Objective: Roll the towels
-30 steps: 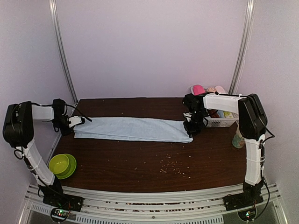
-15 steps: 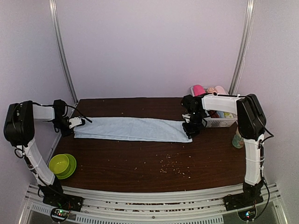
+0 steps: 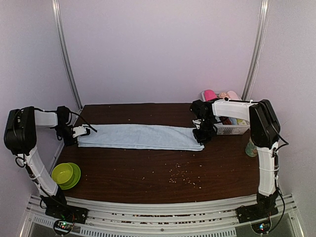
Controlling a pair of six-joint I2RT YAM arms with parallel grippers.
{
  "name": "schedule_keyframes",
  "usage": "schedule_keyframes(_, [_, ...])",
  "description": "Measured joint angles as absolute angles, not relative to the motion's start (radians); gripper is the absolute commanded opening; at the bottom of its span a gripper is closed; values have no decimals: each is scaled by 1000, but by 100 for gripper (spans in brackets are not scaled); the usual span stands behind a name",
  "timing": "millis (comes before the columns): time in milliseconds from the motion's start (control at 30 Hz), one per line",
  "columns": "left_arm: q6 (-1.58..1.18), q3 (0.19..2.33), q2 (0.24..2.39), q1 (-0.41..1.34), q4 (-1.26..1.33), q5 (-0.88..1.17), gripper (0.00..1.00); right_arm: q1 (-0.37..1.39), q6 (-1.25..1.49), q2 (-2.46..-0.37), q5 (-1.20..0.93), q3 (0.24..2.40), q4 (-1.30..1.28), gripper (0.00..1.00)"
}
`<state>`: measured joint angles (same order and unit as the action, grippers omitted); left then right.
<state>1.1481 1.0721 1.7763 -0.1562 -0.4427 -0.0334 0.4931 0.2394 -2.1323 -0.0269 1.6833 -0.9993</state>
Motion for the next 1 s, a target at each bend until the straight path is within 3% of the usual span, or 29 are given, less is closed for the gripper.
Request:
schedule_keyframes(100, [1148, 1073, 1776, -156, -451, -25, 1, 493, 243, -2132, -17, 1683, -999, 3])
schedule_keyframes(233, [1148, 1075, 1768, -156, -462, -20, 13, 493, 243, -2132, -11, 1683, -999, 7])
schedule_keyframes(467, [1163, 1076, 1740, -158, -500, -16, 34, 493, 243, -2131, 3, 1682, -1000, 30])
schedule_keyframes(733, [1188, 1194, 1620, -174, -662, 73, 51, 500, 233, -2033, 53, 1700, -1023, 46])
schedule_keyframes(833, [1162, 1285, 1618, -172, -725, 133, 63, 525, 231, -1980, 89, 1758, -1025, 55])
schedule_keyframes(1000, [1032, 1441, 1662, -127, -778, 217, 64, 604, 229, -1954, 131, 1918, -1007, 59])
